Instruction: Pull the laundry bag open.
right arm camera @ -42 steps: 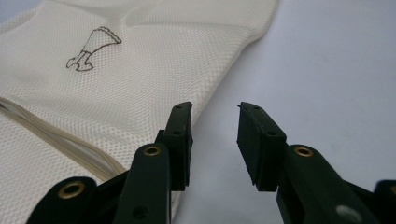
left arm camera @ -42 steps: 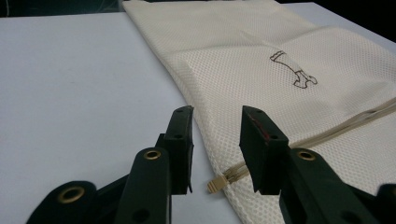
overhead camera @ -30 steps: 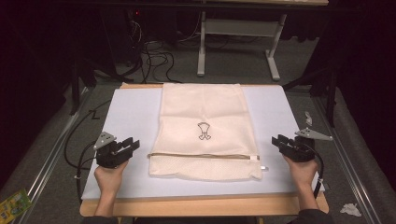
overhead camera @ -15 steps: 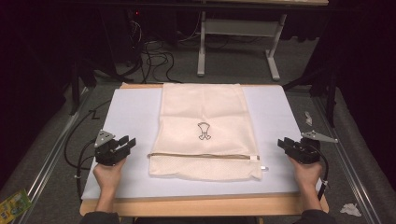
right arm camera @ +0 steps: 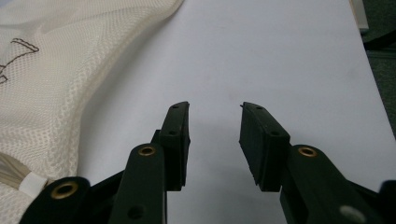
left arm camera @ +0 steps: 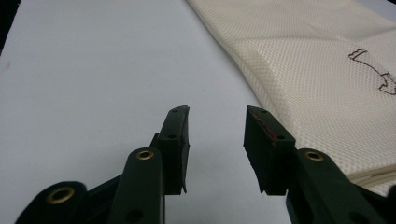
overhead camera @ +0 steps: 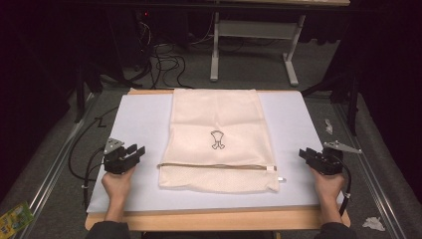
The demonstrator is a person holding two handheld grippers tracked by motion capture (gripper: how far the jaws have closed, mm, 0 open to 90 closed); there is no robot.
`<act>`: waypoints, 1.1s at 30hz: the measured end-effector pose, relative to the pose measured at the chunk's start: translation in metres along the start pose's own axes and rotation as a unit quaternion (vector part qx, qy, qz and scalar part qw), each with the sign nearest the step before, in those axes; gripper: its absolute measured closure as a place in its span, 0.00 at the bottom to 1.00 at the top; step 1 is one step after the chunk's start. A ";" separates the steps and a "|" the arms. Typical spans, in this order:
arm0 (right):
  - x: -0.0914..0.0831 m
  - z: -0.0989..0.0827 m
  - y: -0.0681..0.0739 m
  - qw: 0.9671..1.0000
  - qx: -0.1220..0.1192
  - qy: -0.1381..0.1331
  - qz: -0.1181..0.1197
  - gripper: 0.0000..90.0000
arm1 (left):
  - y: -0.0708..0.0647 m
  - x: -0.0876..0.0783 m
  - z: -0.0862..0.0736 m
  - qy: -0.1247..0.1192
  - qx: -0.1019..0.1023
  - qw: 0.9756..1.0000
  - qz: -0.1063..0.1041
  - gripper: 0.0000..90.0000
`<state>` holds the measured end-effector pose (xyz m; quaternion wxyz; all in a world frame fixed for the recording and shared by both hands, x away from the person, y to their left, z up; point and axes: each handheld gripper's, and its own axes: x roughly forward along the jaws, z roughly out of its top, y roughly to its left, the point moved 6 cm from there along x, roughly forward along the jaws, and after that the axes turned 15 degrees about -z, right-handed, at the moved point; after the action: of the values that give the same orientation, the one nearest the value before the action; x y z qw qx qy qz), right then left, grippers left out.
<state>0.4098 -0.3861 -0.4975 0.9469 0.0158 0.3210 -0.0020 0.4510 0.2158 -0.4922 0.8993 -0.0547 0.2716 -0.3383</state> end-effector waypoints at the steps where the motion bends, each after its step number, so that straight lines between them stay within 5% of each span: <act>1: 0.000 0.000 0.000 1.000 0.000 0.000 0.000 0.71 | 0.000 0.000 0.000 0.000 0.000 1.000 0.000 0.67; 6: 0.005 -0.001 0.002 1.000 -0.006 0.003 -0.006 0.71 | 0.005 0.006 -0.001 -0.001 0.000 1.000 0.018 0.62; 23: 0.013 -0.005 0.007 1.000 -0.022 -0.001 -0.021 0.69 | 0.013 0.021 -0.005 0.015 0.014 0.999 0.028 0.59; 33: 0.011 -0.007 0.006 1.000 -0.008 -0.014 -0.024 0.63 | 0.012 0.025 -0.009 0.015 0.032 0.999 0.036 0.59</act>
<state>0.4139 -0.3803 -0.5096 0.9512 0.0009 0.3079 -0.0221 0.4691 0.2092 -0.5143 0.9080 -0.0110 0.2758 -0.3152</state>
